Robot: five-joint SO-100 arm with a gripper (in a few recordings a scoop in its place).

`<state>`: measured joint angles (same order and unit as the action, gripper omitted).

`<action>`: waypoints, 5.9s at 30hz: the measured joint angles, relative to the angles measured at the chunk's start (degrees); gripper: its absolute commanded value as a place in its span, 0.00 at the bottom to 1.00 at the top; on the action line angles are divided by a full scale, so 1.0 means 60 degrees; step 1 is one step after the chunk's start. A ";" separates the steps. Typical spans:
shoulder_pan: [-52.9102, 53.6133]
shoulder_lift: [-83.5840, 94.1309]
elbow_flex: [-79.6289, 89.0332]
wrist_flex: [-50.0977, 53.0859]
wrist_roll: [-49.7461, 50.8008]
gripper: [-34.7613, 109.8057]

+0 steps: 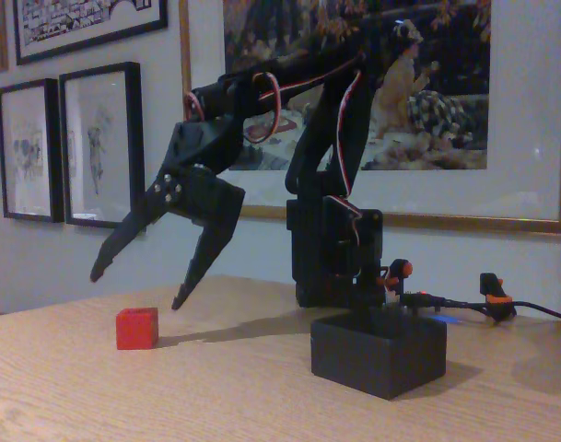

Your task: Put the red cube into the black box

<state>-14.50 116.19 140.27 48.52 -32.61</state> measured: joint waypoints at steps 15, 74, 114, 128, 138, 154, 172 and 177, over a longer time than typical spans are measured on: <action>-0.0352 -0.0879 -0.0234 -0.0322 -0.0308 0.47; 0.0205 0.0264 -0.0879 0.0703 0.1685 0.27; 0.8379 0.4834 0.1099 0.1816 0.6357 0.20; 0.8540 0.4233 0.1802 0.0161 0.6021 0.24; 0.8525 0.3677 0.1816 -0.0454 0.5522 0.31; 0.8511 0.3662 0.1816 -0.0425 0.5405 0.40; 0.7515 0.4966 0.1685 0.0615 0.5361 0.39; 0.5537 0.6021 0.1392 0.0674 0.5024 0.35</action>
<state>18.72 152.31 148.62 52.56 -2.46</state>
